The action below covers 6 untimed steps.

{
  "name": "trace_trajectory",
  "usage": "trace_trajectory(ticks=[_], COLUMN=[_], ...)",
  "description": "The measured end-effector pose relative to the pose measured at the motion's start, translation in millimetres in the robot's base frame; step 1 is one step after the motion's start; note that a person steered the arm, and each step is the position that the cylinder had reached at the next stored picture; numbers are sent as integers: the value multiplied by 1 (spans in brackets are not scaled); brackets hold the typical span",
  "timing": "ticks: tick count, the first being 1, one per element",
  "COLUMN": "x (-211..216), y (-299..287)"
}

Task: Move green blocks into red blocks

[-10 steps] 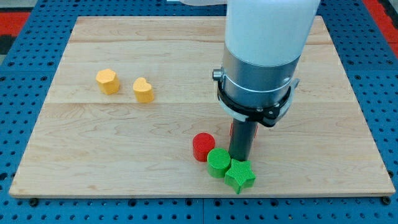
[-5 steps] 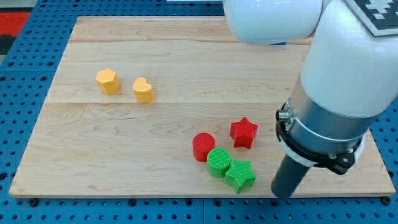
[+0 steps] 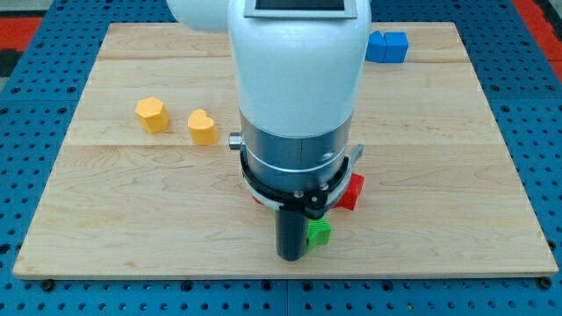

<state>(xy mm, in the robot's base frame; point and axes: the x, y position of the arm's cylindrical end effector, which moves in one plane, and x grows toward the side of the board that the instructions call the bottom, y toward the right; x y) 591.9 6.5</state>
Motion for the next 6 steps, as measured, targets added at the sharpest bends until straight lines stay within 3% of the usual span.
trace_trajectory(ticks=[4,6], x=[2,23], y=[-4,63])
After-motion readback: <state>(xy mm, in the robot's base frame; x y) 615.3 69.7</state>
